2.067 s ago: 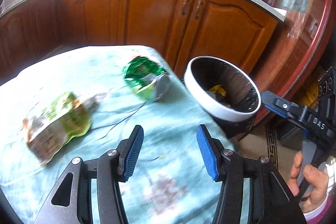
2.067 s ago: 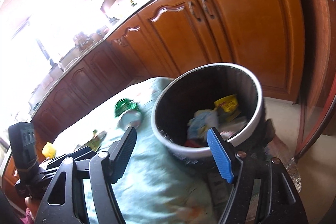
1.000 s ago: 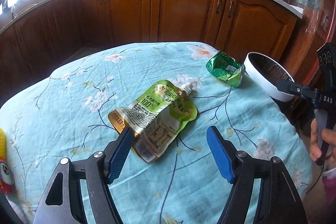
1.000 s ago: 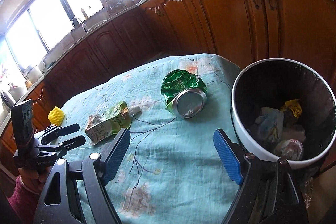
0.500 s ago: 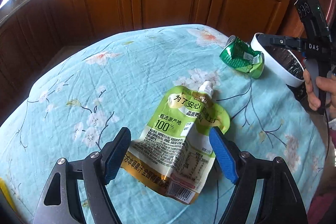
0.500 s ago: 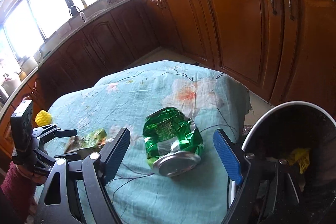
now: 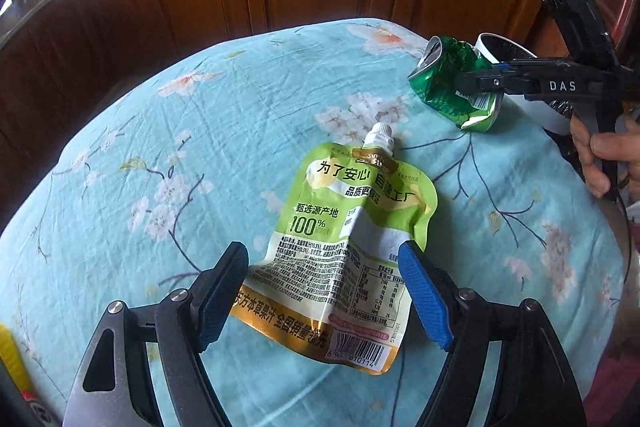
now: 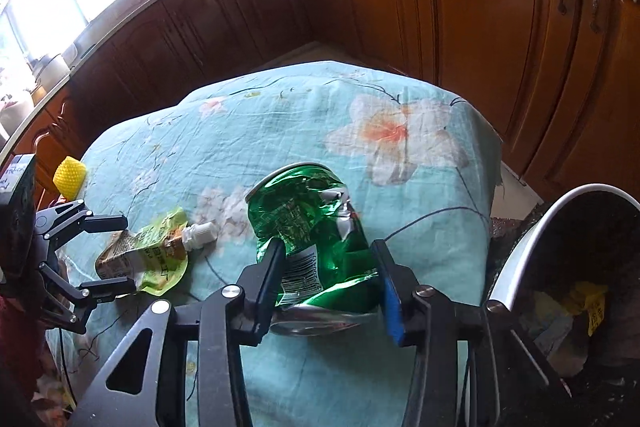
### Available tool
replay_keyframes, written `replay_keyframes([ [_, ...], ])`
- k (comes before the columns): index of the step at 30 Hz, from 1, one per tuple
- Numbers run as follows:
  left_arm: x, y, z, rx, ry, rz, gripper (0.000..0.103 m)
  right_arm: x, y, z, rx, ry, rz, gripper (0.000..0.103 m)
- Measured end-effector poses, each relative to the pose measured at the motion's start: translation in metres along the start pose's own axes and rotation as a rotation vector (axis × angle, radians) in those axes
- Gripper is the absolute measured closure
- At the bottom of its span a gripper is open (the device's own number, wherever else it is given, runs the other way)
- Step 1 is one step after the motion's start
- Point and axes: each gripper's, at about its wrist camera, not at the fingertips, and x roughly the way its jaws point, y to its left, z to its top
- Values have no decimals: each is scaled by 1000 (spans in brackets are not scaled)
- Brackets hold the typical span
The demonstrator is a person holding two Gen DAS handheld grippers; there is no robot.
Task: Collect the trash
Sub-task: 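Grasp the crushed green can with the right tool while the left tool grasps the green juice pouch, then carry the can and pouch over the bin and open both tools to drop them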
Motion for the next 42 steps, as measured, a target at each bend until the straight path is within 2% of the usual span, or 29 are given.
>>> replay_keyframes([
  [5,-16,-14,-19,-79,29,-30,29,-26,11,-20,35,-41,51,83],
  [7,-27,-19,-25,-91,6,-32,29,-36,15,-32,43,-51,55,86],
  [10,-41,-26,-28,-44,-40,38,27,-46,18,-51,81,-59,89,87],
  [13,-39,-27,-24,-23,-26,79,23,-55,19,-70,133,-78,120,87],
  [15,-36,-26,-23,-19,-12,70,22,-60,18,-78,164,-90,134,88],
  [18,-10,-24,-16,-28,61,37,20,-66,17,-90,200,-107,135,88],
  [20,5,-25,-13,-36,76,6,18,-68,15,-95,223,-112,138,88],
  [22,3,-31,-13,-34,43,-10,31,-71,12,-98,239,-117,136,88],
  [24,-3,-37,-14,-43,11,-41,55,-75,10,-100,251,-125,131,88],
  [33,-27,-63,-32,-125,-89,-89,59,-97,-6,-112,302,-188,115,89],
  [42,-43,-113,-29,-138,-160,-63,59,-118,-24,-123,333,-230,95,89],
])
